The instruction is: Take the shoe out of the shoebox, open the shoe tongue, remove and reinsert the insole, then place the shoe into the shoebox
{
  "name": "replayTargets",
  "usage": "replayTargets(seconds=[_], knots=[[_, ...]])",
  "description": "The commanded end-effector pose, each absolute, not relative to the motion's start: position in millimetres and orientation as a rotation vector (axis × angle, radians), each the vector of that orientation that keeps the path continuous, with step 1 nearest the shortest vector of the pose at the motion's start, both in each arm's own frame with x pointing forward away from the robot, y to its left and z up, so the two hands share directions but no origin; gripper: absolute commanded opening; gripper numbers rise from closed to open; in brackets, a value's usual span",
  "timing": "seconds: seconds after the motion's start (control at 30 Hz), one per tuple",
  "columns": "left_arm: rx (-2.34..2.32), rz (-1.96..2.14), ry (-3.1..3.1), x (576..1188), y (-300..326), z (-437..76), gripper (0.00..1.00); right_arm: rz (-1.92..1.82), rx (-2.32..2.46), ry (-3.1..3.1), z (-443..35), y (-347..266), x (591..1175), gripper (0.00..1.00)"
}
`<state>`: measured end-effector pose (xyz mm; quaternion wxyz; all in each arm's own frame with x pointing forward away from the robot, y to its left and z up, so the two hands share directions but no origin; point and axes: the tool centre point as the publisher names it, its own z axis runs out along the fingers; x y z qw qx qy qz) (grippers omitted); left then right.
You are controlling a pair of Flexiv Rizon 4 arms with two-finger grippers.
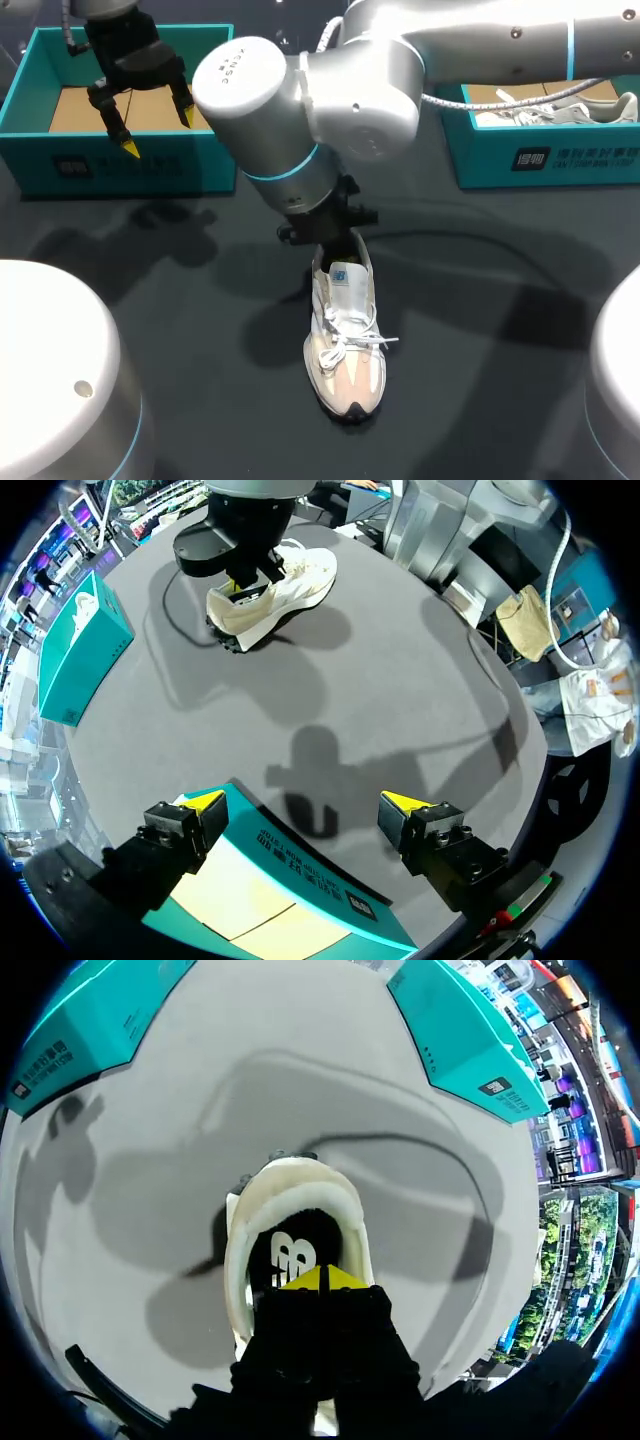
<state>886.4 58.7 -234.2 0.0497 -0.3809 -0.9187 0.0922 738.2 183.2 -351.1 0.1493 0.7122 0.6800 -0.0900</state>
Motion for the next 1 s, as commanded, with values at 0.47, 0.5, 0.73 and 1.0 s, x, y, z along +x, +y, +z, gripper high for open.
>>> replayTargets(seconds=[0.47,0.5,0.73,1.0], knots=[[-1.162,0.278,-2.801,885,60,-234,1.0,-0.318,2.079,1.969,-402,182,733,0.0],[-1.162,0.278,-2.801,885,60,-234,1.0,-0.319,2.081,1.969,-401,184,733,0.0],[-1.162,0.278,-2.801,885,60,-234,1.0,-0.267,2.029,1.981,-376,196,737,0.0],[-1.162,0.278,-2.801,885,60,-234,1.0,-0.225,2.013,2.009,-375,185,749,0.0]])
